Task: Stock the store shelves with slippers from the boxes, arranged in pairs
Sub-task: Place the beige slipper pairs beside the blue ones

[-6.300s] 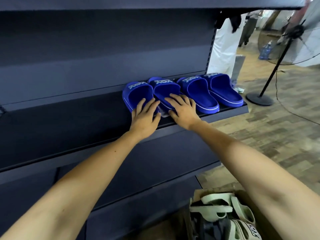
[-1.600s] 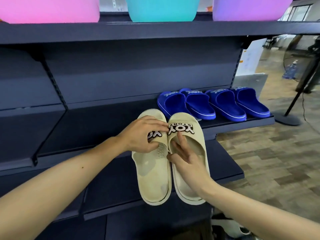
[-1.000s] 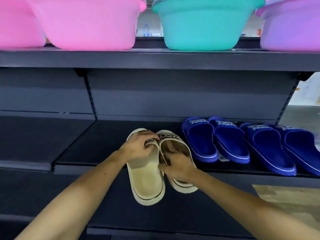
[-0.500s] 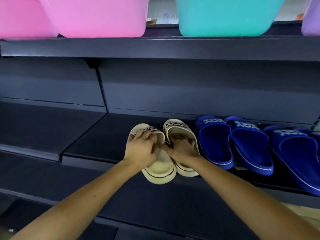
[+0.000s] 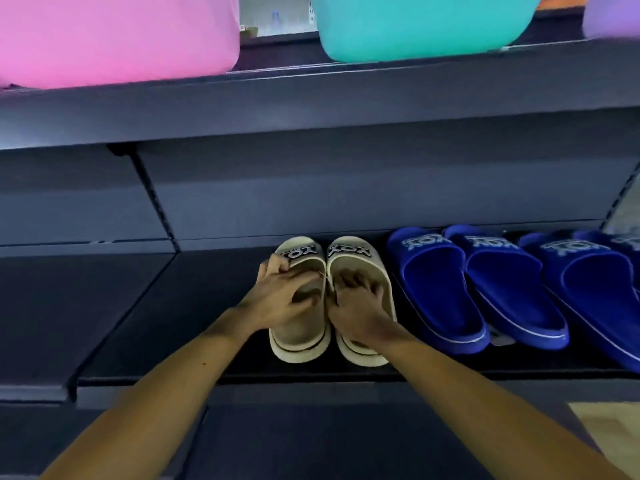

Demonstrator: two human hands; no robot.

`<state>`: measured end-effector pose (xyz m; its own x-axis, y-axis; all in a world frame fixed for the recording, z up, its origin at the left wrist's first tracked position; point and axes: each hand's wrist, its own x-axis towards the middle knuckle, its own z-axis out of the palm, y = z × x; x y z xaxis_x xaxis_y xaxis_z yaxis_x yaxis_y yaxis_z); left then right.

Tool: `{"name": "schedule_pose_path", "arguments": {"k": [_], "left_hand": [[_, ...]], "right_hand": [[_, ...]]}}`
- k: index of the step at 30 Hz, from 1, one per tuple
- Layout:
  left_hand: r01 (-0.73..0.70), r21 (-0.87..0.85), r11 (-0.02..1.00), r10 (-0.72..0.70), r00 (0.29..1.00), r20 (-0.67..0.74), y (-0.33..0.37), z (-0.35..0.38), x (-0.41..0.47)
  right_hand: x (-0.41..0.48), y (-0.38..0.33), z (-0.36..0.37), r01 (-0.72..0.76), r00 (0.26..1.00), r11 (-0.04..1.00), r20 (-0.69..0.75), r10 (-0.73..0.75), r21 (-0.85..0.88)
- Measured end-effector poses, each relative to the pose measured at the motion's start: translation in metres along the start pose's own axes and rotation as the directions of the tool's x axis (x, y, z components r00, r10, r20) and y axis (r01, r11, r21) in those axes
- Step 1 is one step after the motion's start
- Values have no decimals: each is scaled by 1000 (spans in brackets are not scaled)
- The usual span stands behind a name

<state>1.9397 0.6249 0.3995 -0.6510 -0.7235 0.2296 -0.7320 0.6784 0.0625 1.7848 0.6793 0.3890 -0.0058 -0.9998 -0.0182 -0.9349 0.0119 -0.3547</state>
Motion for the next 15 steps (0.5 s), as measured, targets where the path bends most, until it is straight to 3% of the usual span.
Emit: {"name": "schedule_pose_path", "arguments": {"k": [4,8,12,15], "left_hand": [[-36,13,999,36,999,39,-20,3,13],[-123,-58,991,116,986,-117,-29,13,15],[-122,-60,991,118,990,-73,-26,9,11],[-149,-11,989,141,954,-263,-22,7,8]], "right_hand": [[15,-14,1,-73,997,997,-1,73,-33],[20,-17,-3,-107,994,994,-33,107,-17],[16,-18,-5,-112,992,992,-57,114,51],[3,-17,-8,-136,989,983,-47,143,125]]}}
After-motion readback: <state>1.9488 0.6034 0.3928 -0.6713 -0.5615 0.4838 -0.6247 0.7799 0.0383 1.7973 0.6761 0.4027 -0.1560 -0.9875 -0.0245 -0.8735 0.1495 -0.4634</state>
